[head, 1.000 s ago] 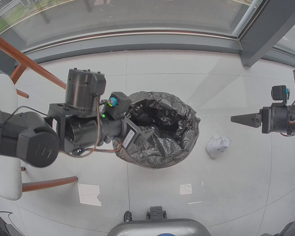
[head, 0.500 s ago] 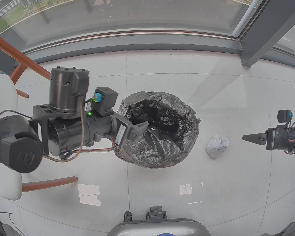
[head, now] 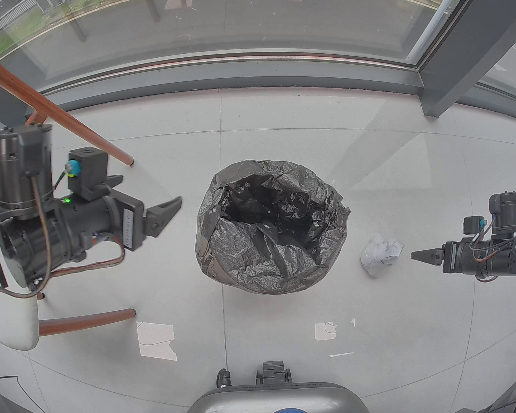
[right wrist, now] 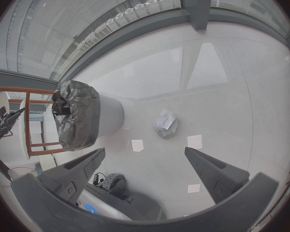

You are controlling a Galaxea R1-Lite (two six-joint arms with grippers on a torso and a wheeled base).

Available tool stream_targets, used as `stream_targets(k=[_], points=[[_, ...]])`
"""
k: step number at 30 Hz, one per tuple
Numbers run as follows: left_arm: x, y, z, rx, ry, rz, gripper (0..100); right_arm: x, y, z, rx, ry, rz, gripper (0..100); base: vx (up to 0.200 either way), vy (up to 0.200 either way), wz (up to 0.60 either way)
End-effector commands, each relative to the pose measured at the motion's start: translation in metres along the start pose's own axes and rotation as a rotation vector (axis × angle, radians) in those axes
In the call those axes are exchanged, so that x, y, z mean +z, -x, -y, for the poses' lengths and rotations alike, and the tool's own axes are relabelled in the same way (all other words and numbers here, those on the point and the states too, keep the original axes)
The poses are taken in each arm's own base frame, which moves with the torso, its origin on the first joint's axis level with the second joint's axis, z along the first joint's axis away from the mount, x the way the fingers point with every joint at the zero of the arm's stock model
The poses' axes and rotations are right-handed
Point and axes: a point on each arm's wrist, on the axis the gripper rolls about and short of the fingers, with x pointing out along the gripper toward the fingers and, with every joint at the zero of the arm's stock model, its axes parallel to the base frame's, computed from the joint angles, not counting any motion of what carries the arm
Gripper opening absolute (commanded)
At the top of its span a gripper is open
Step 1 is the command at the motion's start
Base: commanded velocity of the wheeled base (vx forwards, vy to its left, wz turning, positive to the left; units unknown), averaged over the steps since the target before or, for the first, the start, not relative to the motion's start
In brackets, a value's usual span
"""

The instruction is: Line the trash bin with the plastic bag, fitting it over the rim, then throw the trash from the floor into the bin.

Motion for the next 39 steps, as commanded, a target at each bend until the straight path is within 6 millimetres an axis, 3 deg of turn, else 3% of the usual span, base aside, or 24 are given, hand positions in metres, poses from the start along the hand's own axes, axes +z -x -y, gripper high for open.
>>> stream_targets(k=[1,3,4,7,15,22,29,39], points=[[-0.004,0.042,-0.034,0.177,0.048,0.056,100,-0.011,-0.036,0.017,-0.015,-0.029,-0.062,100,0.0,0.0,0.0],[-0.007,0.049,-0.038,0.204,0.055,0.058,100,-0.012,-0.04,0.019,-0.019,-0.03,-0.062,100,0.0,0.0,0.0],[-0.017,0.064,-0.045,0.261,0.066,0.06,100,-0.016,-0.051,0.025,-0.027,-0.04,-0.076,100,0.0,0.0,0.0],[-0.026,0.084,-0.054,0.338,0.084,0.075,100,-0.022,-0.064,0.031,-0.045,-0.046,-0.088,100,0.0,0.0,0.0],[-0.038,0.111,-0.068,0.473,0.112,0.106,100,-0.025,-0.1,0.045,-0.064,-0.041,-0.083,100,0.0,0.0,0.0],[-0.033,0.112,-0.068,0.477,0.113,0.124,100,-0.02,-0.117,0.047,-0.071,-0.033,-0.077,100,0.0,0.0,0.0],[-0.027,0.114,-0.069,0.482,0.112,0.149,100,-0.008,-0.156,0.049,-0.073,-0.005,-0.054,100,0.0,0.0,0.0],[-0.028,0.114,-0.068,0.47,0.103,0.143,100,-0.002,-0.194,0.055,-0.076,0.015,-0.028,100,0.0,0.0,0.0]])
